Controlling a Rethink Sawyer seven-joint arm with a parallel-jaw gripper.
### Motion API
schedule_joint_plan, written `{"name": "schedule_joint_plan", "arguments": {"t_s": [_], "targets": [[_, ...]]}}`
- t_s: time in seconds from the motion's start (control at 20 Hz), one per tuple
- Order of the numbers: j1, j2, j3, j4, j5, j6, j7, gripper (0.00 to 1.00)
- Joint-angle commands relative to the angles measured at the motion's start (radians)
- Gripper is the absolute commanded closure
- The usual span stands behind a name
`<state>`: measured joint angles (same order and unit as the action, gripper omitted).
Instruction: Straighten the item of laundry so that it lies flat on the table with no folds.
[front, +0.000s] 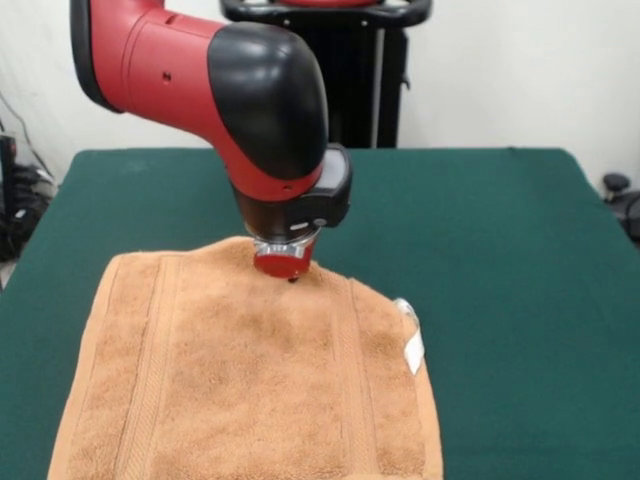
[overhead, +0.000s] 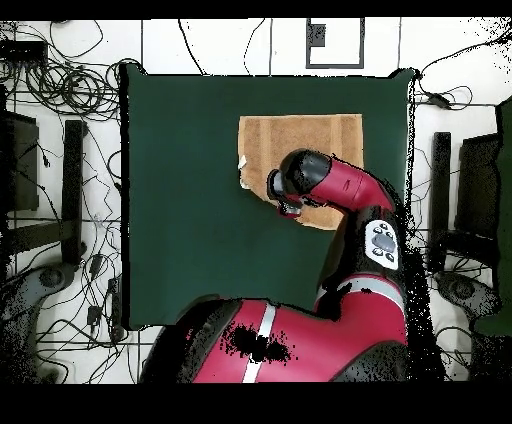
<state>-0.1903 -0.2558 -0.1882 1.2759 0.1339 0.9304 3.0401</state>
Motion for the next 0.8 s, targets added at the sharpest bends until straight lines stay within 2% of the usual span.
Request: {"name": "schedule_joint_plan", "arguments": {"t_s": [0.05,0.8], "targets": [[0.046,-0.004,0.065,-0.032,0.015,0.148,0.049,1.0],[0.06,-0.025,0.063,-0.051,0.026,0.249,0.075,1.0]]}}
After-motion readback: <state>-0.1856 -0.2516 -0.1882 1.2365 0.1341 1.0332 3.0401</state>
